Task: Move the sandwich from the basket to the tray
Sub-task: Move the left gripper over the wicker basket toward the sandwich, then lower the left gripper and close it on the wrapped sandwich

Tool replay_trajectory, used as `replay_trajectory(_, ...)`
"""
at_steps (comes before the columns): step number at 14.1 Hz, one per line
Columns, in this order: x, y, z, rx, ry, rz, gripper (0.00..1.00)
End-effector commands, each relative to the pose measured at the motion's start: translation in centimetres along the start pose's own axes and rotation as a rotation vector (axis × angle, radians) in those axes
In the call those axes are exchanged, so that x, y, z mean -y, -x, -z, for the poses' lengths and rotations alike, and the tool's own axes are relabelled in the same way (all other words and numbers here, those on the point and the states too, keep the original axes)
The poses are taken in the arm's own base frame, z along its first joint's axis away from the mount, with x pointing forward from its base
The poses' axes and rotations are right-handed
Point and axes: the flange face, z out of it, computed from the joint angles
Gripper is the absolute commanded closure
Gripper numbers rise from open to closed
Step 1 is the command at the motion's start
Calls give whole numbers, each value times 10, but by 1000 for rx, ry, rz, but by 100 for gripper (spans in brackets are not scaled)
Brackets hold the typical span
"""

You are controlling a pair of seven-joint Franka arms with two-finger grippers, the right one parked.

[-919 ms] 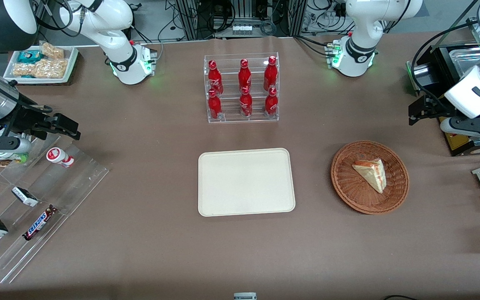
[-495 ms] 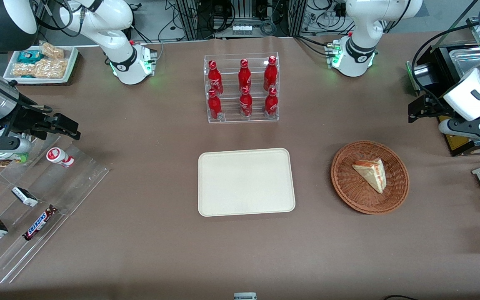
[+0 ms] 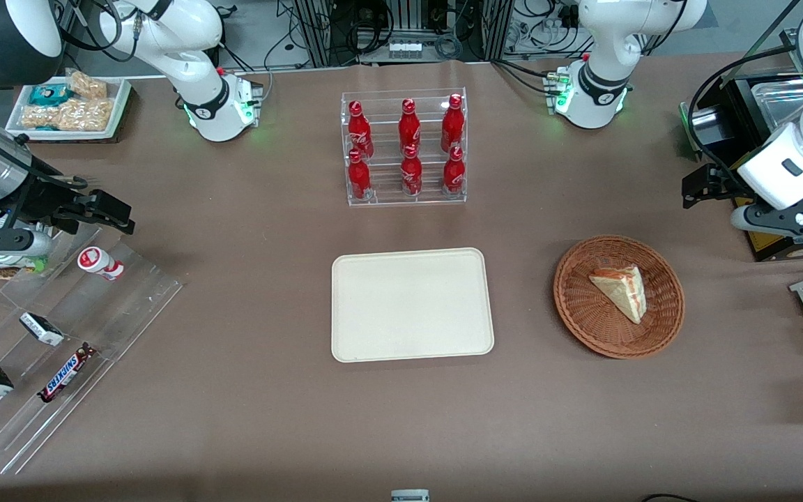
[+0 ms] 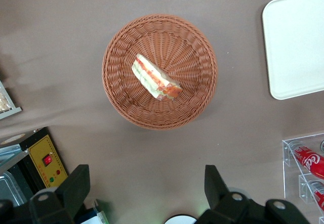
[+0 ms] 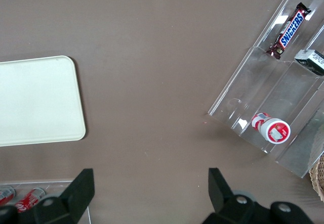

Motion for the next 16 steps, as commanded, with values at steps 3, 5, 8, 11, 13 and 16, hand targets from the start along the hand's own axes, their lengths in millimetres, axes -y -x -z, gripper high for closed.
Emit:
replay_trajectory(3, 2, -28, -94, 53, -10, 32, 0)
replay_trajectory(5, 0, -34, -144, 30, -11, 61, 0)
replay_trajectory(8, 0, -35, -200, -9, -10, 112, 0)
replay_trajectory(11, -3, -34, -229, -56, -2, 380, 0)
replay_trajectory(13, -4, -32, -243, -76, 8, 570, 0)
replay_trajectory(16, -5, -30, -271, -106, 33, 844, 0)
